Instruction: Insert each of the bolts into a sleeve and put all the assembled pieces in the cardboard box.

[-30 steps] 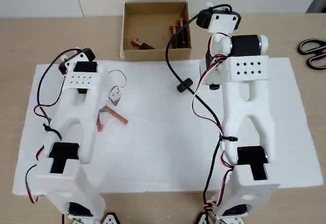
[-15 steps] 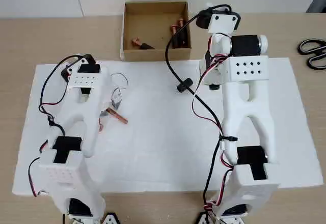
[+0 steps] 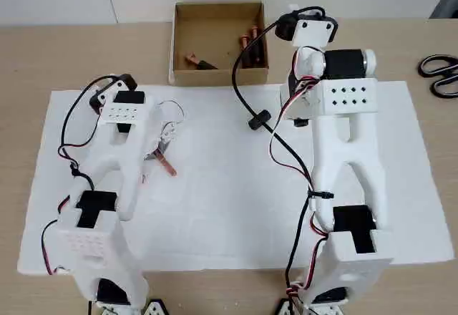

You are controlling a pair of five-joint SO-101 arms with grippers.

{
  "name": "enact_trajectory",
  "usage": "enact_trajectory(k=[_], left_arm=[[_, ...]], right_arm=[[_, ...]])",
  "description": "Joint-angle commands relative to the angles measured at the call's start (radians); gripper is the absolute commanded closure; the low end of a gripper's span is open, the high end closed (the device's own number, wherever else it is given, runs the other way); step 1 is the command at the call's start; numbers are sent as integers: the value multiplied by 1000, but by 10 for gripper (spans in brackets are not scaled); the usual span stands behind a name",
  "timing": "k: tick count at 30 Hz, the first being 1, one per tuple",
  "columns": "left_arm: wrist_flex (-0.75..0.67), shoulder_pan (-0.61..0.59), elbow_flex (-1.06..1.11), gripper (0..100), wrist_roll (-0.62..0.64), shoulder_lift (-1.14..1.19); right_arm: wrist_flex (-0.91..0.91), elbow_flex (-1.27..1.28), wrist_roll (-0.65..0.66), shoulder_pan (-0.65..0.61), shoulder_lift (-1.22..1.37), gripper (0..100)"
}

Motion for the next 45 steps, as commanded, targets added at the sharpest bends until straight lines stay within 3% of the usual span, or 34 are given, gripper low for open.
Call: enact_trajectory(k=[1, 7, 12, 19, 26, 45], left_arm=[[-28, 57, -38, 995, -38, -9], [69, 195, -142, 995, -176, -9], [101, 213, -202, 995, -325, 2], [98, 199, -199, 995, -715, 2], [101, 195, -199, 910, -697, 2], [51, 126, -203, 908, -695, 114]], right_arm=[[10, -3, 8, 7, -35, 995], [10, -3, 8, 7, -35, 995], [12, -3, 8, 7, -35, 995], [13, -3, 8, 7, -35, 995], [13, -2, 8, 7, -33, 995], [12, -2, 8, 7, -33, 995]])
